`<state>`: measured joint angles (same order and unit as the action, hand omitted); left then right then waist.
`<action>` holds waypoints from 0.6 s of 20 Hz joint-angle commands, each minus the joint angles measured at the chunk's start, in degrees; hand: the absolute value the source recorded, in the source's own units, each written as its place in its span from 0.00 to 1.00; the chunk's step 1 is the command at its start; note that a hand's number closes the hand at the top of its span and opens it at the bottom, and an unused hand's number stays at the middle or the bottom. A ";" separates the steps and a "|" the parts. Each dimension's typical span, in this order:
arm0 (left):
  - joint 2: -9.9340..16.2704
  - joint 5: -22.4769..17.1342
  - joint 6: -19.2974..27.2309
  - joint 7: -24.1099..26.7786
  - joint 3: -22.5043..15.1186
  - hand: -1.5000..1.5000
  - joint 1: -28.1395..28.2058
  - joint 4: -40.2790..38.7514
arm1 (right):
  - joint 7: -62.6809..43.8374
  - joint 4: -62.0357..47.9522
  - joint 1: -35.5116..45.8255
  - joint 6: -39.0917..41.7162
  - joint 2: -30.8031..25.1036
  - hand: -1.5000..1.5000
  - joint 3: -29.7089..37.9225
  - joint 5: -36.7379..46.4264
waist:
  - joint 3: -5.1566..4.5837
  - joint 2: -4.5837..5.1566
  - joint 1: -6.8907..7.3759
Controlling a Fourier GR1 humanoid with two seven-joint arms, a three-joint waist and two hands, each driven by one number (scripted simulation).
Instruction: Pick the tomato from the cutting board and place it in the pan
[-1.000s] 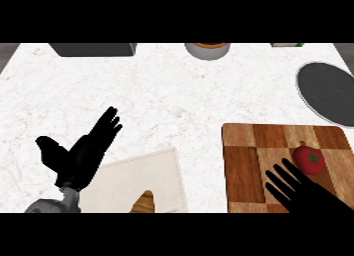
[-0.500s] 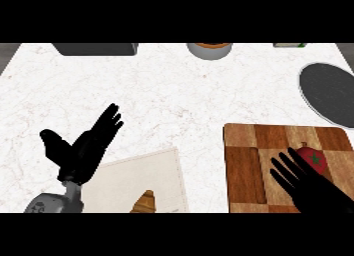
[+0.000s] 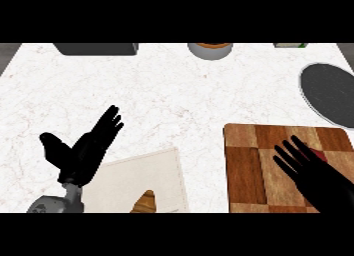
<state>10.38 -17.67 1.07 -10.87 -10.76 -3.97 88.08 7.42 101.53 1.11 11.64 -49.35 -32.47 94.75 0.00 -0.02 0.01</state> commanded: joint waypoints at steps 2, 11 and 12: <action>-0.24 0.85 -1.46 0.08 1.91 0.50 -1.70 -1.53 | 1.86 -8.24 2.34 -3.56 5.99 0.00 1.39 4.07 | 0.00 0.06 0.09; -0.62 0.48 -2.57 -2.65 3.14 0.50 -1.91 -0.18 | 9.87 -13.11 5.98 -14.52 6.92 1.00 2.85 7.84 | 0.01 0.05 0.15; -2.39 2.26 -1.27 -1.34 0.73 0.50 1.05 2.38 | 11.89 -12.80 6.22 -15.94 5.05 1.00 4.75 6.84 | 0.01 0.00 0.20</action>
<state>9.28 -16.30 -0.72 -12.01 -9.23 -3.93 88.76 16.16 90.56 5.93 0.21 -43.87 -29.13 100.18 -0.02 -0.01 0.22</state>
